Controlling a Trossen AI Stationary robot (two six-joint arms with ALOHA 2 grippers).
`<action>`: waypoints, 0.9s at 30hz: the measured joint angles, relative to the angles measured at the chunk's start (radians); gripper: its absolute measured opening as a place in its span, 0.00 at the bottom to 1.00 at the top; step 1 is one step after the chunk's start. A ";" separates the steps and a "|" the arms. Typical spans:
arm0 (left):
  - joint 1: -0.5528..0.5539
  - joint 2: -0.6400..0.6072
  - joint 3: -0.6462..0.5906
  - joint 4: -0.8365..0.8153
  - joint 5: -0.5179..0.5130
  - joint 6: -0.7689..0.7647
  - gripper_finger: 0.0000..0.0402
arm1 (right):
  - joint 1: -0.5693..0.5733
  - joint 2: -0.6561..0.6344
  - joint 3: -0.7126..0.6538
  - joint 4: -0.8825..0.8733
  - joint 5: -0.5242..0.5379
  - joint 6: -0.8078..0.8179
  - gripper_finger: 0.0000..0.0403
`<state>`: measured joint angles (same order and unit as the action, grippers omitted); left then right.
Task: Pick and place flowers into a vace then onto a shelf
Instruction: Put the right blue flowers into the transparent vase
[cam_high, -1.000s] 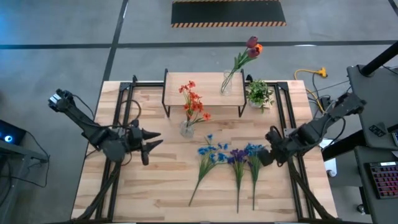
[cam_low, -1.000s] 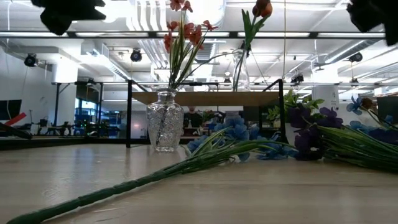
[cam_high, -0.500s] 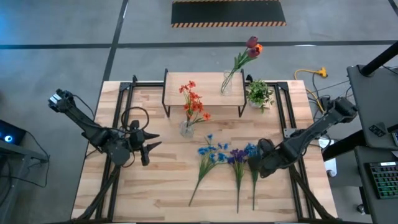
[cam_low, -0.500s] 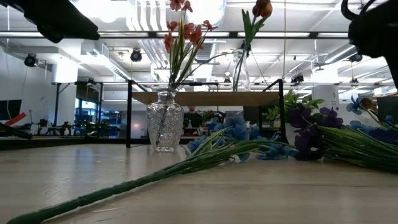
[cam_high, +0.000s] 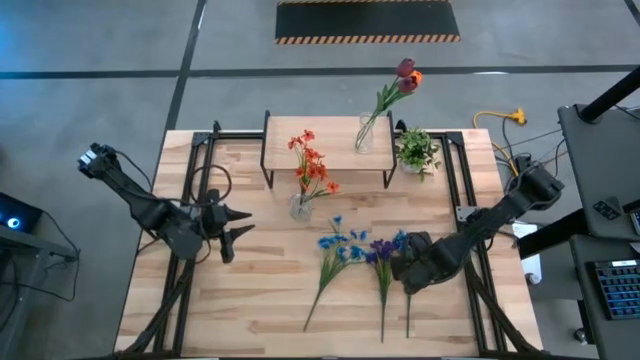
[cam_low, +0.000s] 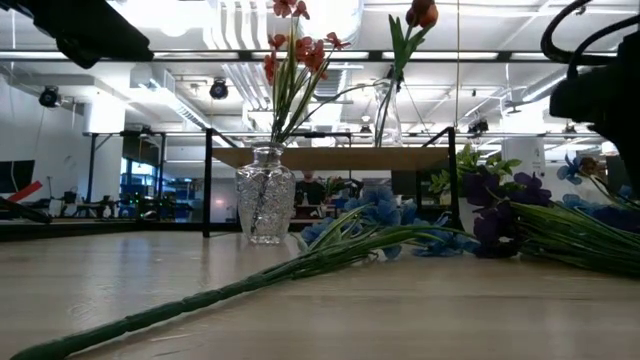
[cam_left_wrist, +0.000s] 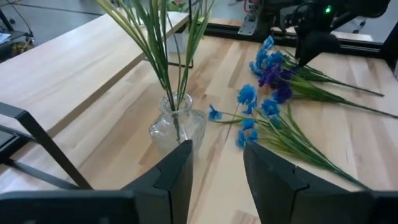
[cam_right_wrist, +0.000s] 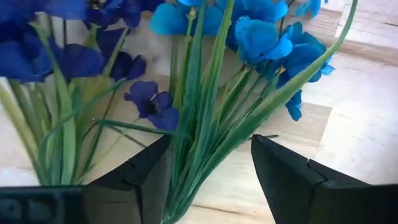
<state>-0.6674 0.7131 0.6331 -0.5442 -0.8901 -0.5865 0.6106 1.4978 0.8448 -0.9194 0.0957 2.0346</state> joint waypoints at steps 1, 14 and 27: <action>0.000 -0.005 0.000 -0.005 0.000 0.000 0.31 | 0.000 0.007 0.000 0.000 0.000 0.002 0.50; 0.000 -0.050 0.000 -0.047 0.019 0.000 0.31 | 0.000 0.070 -0.011 0.036 -0.030 0.004 0.36; 0.000 -0.046 0.000 -0.052 0.019 -0.002 0.31 | 0.000 0.046 -0.019 0.043 -0.017 -0.047 0.05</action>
<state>-0.6670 0.6670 0.6327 -0.5957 -0.8711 -0.5888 0.6109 1.5440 0.8261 -0.8763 0.0789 1.9881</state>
